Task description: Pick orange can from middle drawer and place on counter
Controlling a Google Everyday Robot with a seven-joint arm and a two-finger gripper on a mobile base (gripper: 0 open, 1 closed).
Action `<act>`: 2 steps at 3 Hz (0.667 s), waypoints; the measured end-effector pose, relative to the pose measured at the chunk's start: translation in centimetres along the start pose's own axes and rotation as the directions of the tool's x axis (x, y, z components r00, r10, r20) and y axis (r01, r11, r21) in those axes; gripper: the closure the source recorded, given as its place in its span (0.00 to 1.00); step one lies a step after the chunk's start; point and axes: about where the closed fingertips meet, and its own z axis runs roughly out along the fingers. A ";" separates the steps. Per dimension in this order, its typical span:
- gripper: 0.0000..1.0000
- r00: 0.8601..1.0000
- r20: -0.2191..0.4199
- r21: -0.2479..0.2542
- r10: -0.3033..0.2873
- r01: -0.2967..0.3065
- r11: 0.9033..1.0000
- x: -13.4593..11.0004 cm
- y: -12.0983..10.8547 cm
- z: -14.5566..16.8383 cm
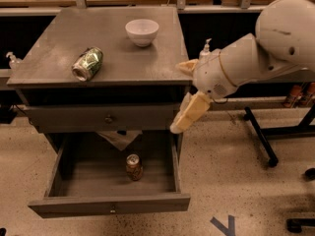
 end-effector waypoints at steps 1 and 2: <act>0.00 0.998 0.040 -0.065 0.052 -0.049 0.997 4.6 -0.9 6.7; 0.00 0.997 0.042 -0.081 0.066 -0.062 0.995 5.2 -0.6 7.3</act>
Offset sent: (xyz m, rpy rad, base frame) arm 0.0147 0.0099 -0.0403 0.0242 0.0297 0.0191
